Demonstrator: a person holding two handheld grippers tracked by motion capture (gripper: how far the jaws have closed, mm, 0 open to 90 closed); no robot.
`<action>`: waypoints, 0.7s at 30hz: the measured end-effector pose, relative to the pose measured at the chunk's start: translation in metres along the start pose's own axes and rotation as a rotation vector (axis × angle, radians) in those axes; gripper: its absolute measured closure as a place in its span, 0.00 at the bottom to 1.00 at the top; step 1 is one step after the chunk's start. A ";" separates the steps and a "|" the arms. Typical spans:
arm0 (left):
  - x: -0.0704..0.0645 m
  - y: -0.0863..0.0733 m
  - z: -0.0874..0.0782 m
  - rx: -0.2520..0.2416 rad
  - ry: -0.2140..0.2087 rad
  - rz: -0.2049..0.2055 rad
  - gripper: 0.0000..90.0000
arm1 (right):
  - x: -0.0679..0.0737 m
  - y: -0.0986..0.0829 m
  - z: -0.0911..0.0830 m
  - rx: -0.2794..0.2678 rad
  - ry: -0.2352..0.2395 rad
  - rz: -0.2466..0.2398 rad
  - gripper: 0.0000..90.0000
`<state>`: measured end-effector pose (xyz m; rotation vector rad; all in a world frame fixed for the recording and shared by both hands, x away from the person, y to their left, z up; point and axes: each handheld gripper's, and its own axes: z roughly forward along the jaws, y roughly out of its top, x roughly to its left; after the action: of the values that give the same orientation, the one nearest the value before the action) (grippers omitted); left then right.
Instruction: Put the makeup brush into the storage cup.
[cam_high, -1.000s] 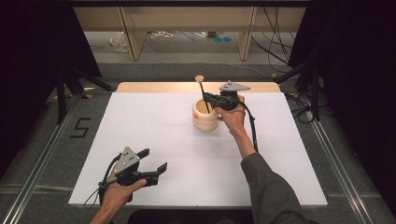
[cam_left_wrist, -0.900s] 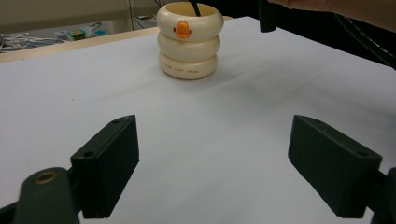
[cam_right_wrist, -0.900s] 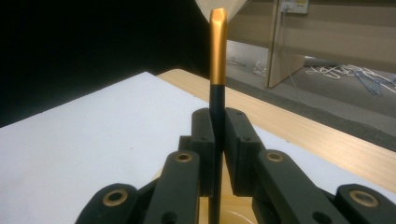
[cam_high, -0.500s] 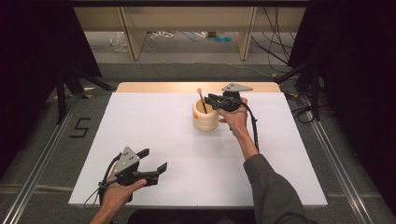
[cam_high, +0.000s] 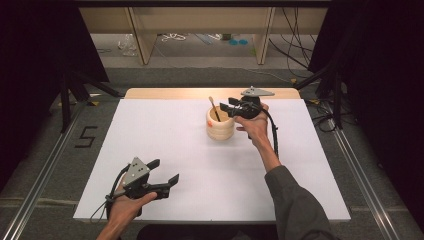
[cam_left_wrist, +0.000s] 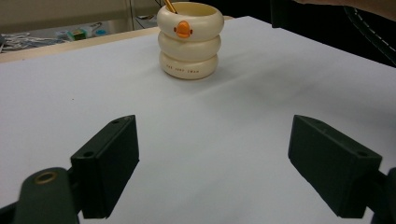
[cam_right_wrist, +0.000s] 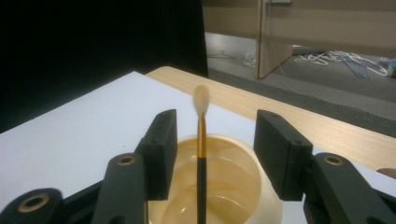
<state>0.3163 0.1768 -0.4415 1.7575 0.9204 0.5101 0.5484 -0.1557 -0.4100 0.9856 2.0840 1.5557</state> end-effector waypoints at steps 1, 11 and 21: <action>0.000 0.000 0.000 0.000 0.000 -0.009 0.18 | 0.000 0.000 0.000 0.001 -0.003 0.003 0.54; 0.000 0.000 0.000 0.001 0.004 -0.011 0.18 | 0.003 -0.001 -0.005 0.021 -0.022 -0.010 0.42; -0.001 0.000 0.000 -0.002 0.003 -0.012 0.18 | 0.009 -0.006 -0.025 0.022 -0.030 -0.022 0.32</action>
<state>0.3160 0.1763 -0.4416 1.7489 0.9318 0.5062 0.5236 -0.1673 -0.4056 0.9841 2.0883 1.5011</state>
